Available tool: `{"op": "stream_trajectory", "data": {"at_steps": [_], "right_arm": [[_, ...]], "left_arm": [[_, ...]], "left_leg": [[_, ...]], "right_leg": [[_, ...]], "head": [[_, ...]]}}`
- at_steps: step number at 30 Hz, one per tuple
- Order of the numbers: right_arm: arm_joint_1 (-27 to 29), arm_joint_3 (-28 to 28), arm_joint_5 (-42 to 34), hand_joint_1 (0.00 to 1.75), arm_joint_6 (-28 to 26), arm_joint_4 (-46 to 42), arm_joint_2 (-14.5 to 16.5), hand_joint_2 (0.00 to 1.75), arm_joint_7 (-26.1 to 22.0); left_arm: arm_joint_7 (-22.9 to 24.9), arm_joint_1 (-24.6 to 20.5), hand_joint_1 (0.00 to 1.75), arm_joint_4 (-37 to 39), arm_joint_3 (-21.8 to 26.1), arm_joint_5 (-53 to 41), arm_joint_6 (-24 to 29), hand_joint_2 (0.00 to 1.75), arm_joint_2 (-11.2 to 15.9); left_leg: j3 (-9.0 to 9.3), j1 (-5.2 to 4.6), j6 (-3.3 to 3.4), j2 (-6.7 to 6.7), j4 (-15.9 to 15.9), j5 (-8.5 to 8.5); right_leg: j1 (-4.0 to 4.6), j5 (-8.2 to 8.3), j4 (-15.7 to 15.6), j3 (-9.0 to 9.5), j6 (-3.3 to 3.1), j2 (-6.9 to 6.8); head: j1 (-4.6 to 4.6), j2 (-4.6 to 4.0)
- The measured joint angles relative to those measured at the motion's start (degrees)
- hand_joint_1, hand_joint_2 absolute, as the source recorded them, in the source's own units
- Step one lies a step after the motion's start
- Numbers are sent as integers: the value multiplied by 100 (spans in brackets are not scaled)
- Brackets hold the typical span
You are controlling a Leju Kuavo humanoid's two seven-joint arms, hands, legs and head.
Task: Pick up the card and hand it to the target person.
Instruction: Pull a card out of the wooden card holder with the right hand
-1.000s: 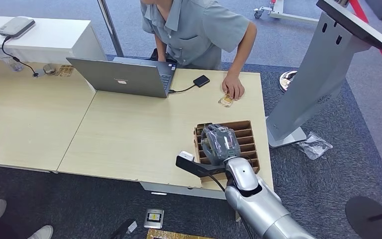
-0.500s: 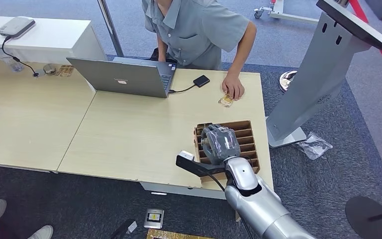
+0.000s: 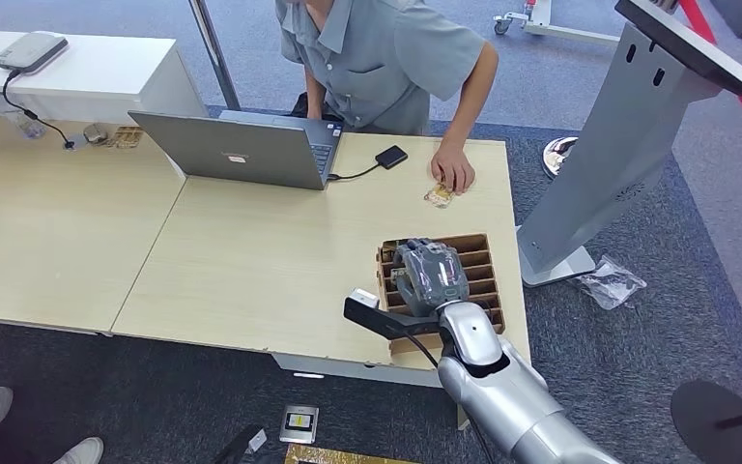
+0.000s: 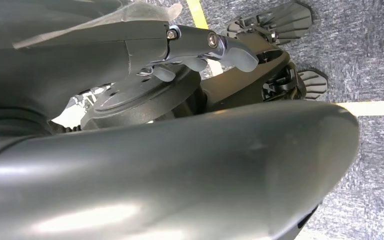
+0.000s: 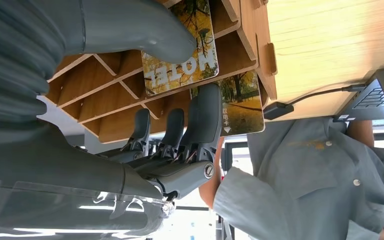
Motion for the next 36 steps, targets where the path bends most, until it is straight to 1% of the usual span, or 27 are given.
{"op": "stream_trajectory", "data": {"at_steps": [7, 12, 18, 29, 32, 36], "right_arm": [[-1, 2, 7, 97, 9, -1, 0, 175, -9], [-3, 2, 3, 110, 15, 0, 0, 175, -20], [-5, 2, 3, 119, 17, 6, 3, 175, -33], [-40, 4, -12, 130, 51, 14, 34, 175, -21], [-51, 5, -15, 139, 48, 14, 38, 175, -10], [-64, 7, -13, 169, 2, 6, 34, 175, 1]], "left_arm": [[0, 2, 0, 0, 0, -1, 54, 0, -2], [1, 2, 0, 0, 0, 4, 56, 0, -4], [1, 3, 0, 0, 1, 13, 73, 0, -4], [0, 8, 0, 0, 7, 49, 149, 0, -7], [0, 9, 0, 0, 7, 54, 158, 0, -7], [1, 10, 0, -2, 8, 54, 158, 0, -7]], "left_leg": [[0, 0, 0, 0, 0, 0], [0, 0, 0, 0, 0, 0], [0, 0, 0, 0, 0, 0], [1, 0, 0, 0, 0, 0], [0, 0, 0, 0, 0, 0], [1, 0, 0, 0, 0, 0]], "right_leg": [[0, 0, 0, 0, 0, 0], [0, 0, 0, 0, 0, 0], [0, 0, 0, 0, 0, 0], [0, 0, 0, 0, 0, 0], [0, 0, 0, 0, 0, 0], [0, 0, 0, 0, 0, 0]], "head": [[0, 0], [0, 0], [0, 0], [0, 0], [0, 0], [0, 0]]}}
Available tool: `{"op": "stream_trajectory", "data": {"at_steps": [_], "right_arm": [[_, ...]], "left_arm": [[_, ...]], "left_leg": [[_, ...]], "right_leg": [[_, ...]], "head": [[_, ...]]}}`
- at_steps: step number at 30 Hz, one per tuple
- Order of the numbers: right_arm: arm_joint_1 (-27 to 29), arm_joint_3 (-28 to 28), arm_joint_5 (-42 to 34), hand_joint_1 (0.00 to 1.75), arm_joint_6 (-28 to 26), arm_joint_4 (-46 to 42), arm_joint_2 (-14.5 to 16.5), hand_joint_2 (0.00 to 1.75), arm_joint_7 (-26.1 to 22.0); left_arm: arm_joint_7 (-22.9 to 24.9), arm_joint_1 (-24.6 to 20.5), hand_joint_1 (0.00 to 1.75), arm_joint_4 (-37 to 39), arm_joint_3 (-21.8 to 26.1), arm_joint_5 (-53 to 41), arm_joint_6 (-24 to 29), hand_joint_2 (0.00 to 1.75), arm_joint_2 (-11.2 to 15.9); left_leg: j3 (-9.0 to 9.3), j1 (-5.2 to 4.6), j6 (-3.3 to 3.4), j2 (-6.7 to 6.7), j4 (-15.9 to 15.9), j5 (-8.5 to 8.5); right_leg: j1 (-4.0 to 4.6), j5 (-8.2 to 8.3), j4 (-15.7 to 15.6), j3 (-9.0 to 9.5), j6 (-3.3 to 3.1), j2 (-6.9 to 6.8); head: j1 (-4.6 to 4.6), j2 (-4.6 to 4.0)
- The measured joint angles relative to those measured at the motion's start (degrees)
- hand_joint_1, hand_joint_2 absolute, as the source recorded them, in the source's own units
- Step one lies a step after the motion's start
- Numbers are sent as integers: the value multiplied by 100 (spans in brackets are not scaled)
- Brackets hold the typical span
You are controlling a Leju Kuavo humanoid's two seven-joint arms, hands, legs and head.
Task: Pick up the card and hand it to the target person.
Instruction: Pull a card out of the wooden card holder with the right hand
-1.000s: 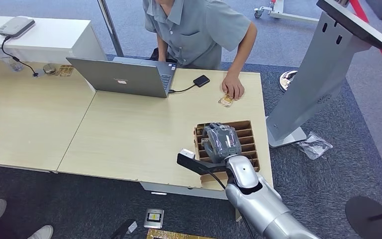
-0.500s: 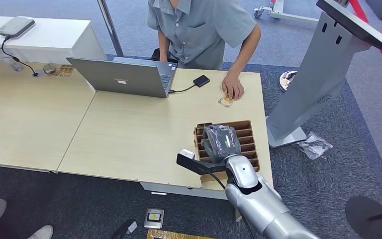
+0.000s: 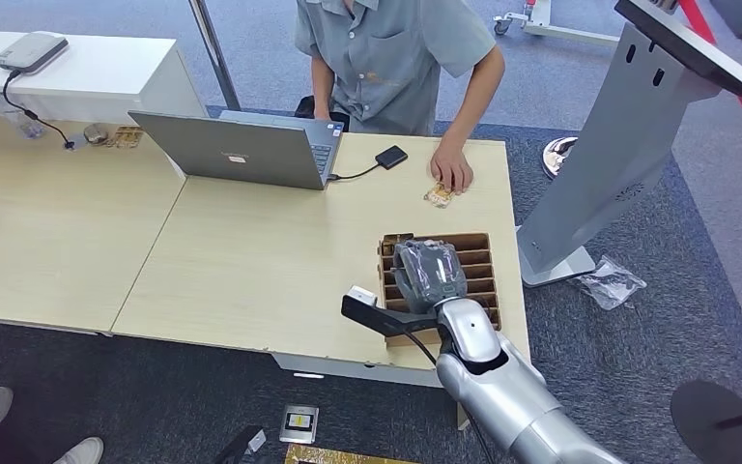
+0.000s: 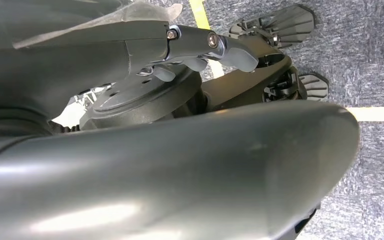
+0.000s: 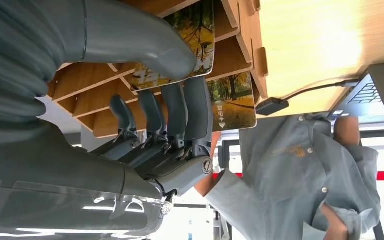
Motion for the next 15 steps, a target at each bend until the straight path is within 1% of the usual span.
{"op": "stream_trajectory", "data": {"at_steps": [1, 3, 7, 10, 15], "right_arm": [[-1, 0, 2, 173, -31, -11, -4, 175, 1], [0, 0, 15, 175, -152, -56, -20, 175, -3], [-1, -3, 64, 175, -549, -257, -85, 175, -36], [1, -14, 141, 175, -849, -555, -175, 175, -53], [19, -71, 317, 175, -1059, -1160, -349, 175, 16]], "left_arm": [[0, 0, 0, 0, -1, 0, 0, 0, 0], [0, 2, 0, 0, 0, 0, 0, 0, 0], [-1, 6, 0, 0, 1, 1, 1, 0, 0], [-1, 10, 0, 0, 3, 2, 8, 0, -1], [0, 19, 0, 1, 5, 3, 32, 0, -5]], "left_leg": [[0, 0, 0, 0, 0, 0], [0, 0, 0, 0, 0, 0], [0, 0, 0, 0, 0, 0], [0, 0, 0, 0, 0, 0], [-1, 0, 0, 0, 0, 0]], "right_leg": [[0, 0, 0, 0, 0, 0], [0, 0, 0, 0, 0, 0], [0, 0, 0, -1, 0, 0], [0, 0, 0, -2, 0, 0], [0, 0, 0, -4, 0, 0]], "head": [[0, 0], [0, 0], [1, 0], [0, 0], [0, 0]]}}
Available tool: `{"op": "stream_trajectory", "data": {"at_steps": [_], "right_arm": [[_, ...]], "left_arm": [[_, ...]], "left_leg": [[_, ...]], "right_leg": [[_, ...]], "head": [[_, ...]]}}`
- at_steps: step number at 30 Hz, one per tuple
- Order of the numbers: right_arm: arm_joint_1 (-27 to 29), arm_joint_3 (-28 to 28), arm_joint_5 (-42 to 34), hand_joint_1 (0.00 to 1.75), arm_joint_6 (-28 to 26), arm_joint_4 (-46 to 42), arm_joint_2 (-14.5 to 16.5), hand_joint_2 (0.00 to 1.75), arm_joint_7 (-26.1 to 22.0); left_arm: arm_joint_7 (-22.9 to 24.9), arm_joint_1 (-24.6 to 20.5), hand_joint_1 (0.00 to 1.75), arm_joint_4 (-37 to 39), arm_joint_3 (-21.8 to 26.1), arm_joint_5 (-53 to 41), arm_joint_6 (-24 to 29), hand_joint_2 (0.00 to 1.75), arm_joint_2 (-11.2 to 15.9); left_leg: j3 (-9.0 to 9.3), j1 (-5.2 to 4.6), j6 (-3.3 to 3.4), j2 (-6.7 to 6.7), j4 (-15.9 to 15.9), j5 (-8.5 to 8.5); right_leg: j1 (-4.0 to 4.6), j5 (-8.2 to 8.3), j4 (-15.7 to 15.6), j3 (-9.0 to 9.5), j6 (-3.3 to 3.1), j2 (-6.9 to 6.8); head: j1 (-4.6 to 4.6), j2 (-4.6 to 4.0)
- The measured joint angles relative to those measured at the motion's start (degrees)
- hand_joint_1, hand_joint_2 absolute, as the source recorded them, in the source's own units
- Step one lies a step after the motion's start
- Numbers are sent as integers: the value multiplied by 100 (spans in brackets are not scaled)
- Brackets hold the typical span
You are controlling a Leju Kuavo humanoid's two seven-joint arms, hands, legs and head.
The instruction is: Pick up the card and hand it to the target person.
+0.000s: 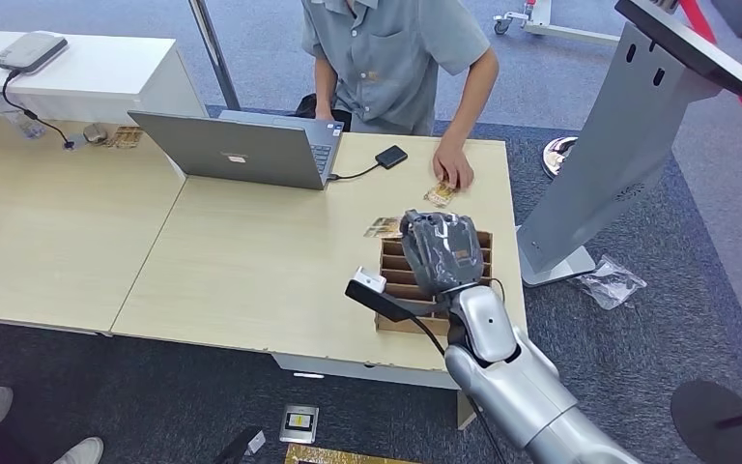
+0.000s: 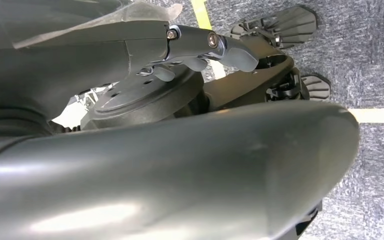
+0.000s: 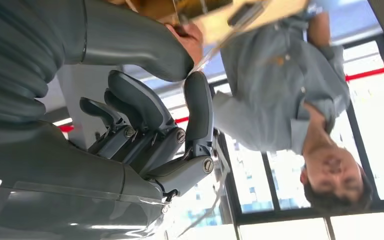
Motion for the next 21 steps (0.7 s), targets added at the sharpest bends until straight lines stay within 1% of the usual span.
{"op": "stream_trajectory", "data": {"at_steps": [7, 11, 17, 21], "right_arm": [[73, -129, 263, 174, -83, -998, -250, 175, 154], [105, -157, 287, 172, -44, -1371, -329, 175, 177], [122, -201, 223, 170, 114, -1539, -369, 175, 337], [113, -225, 239, 174, 344, -1479, -371, 175, 707]], "left_arm": [[0, 7, 0, 2, 3, 0, 84, 0, -36], [0, 7, 0, 2, 4, 1, 119, 0, -50], [0, 5, 0, 2, 5, -1, 160, 0, -77], [0, 3, 0, 2, 7, -3, 172, 0, -89]], "left_leg": [[0, 0, 0, 1, 0, 0], [0, 0, 0, 0, 0, 0], [-1, 0, 0, 0, 0, 0], [-3, 0, 0, 0, 0, 0]], "right_leg": [[0, 0, 0, 0, 0, 0], [0, 0, 0, 0, 0, 0], [0, 0, 0, 0, 0, 0], [0, 0, 0, 0, 0, 0]], "head": [[1, 0], [0, 0], [0, 0], [0, 0]]}}
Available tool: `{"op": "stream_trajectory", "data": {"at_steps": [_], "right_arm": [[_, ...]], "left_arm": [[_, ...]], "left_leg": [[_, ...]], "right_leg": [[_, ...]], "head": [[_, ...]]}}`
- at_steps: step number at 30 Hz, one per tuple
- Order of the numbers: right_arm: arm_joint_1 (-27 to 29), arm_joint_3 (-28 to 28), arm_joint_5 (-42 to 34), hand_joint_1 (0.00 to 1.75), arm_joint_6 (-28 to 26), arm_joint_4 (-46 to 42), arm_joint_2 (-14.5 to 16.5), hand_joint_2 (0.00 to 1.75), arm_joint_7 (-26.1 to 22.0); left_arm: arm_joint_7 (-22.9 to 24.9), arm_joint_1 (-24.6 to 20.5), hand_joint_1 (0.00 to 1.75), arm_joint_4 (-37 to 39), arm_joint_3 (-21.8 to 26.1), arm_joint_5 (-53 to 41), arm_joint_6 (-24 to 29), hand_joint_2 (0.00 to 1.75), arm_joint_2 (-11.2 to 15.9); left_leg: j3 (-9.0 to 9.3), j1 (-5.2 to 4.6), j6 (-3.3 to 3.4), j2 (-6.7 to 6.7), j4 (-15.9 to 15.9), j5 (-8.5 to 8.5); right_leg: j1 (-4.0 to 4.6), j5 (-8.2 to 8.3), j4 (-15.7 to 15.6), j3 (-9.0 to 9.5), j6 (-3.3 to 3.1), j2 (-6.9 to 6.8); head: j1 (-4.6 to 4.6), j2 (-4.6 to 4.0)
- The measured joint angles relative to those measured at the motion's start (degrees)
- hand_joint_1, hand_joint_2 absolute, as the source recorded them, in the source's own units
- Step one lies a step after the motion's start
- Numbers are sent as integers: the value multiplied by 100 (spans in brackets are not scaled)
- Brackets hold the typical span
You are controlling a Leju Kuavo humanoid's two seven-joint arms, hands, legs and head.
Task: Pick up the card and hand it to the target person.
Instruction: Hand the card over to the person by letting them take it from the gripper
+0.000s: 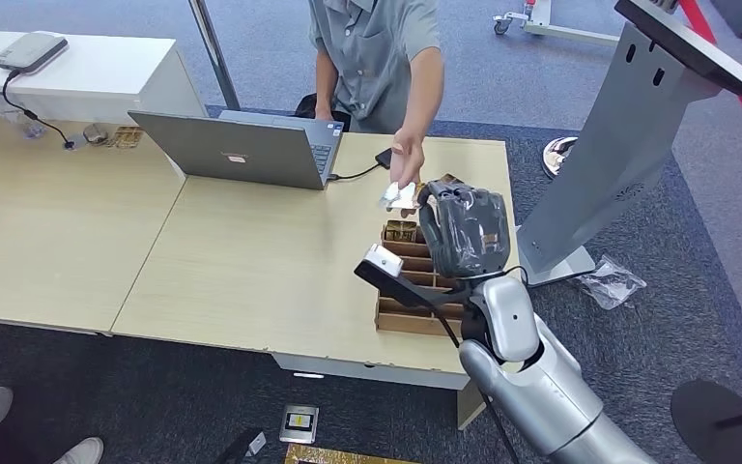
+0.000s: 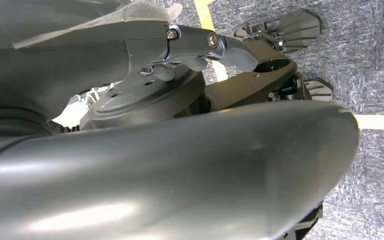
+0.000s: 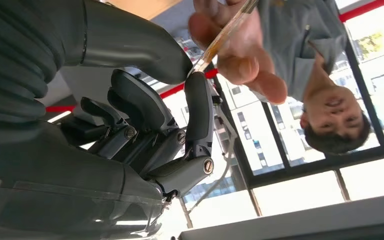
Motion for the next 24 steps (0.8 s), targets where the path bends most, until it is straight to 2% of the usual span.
{"op": "stream_trajectory", "data": {"at_steps": [7, 8, 9, 11, 12, 13, 18, 24], "right_arm": [[-41, -84, 192, 175, 317, 273, 0, 175, 822], [-42, -111, 213, 169, 339, 309, -2, 175, 934], [-41, -145, 229, 135, 352, 342, -5, 175, 1018], [-37, -202, 246, 48, 375, 396, -18, 175, 1112], [-30, -231, 249, 10, 387, 415, -25, 175, 1138], [-18, -260, 246, 0, 398, 424, -32, 175, 1160], [140, -433, -91, 0, 492, 346, -81, 175, 1086], [509, -639, -1178, 0, 758, -89, -153, 175, 712]], "left_arm": [[0, -3, 0, 0, 2, -63, -41, 0, -6], [0, -3, 0, 0, 2, -75, -56, 0, -6], [0, -3, 0, 0, 2, -84, -69, 0, -5], [0, -4, 0, 0, 2, -97, -94, 0, -4], [-1, -4, 0, 0, 2, -104, -108, 0, -2], [-1, -5, 0, 0, 2, -115, -125, 0, -1], [0, -3, 0, 0, 5, -149, -194, 0, 14], [-1, 2, 0, 0, 40, -153, -204, 0, 18]], "left_leg": [[-1, 0, 0, 0, 0, 0], [-1, 0, 0, 0, 0, 0], [-2, 0, 0, 0, 0, 0], [-2, 0, 0, 0, 0, -1], [-2, 0, 0, 0, 0, -1], [-2, 0, 0, 0, 0, -1], [-5, 0, -1, 0, 0, -2], [-8, 0, -1, 0, 0, -2]], "right_leg": [[0, 0, 0, -1, 0, 0], [0, 0, 0, -1, 0, 0], [0, 0, 0, -1, 0, 0], [0, 0, 0, -3, 0, 0], [0, 0, 0, -4, 0, 0], [0, 0, 0, -5, 0, 0], [0, -1, 0, -8, 0, 0], [0, -1, 0, -11, 1, 0]], "head": [[0, 0], [0, 0], [0, 0], [0, 0], [0, 0], [0, 0], [0, 0], [0, 0]]}}
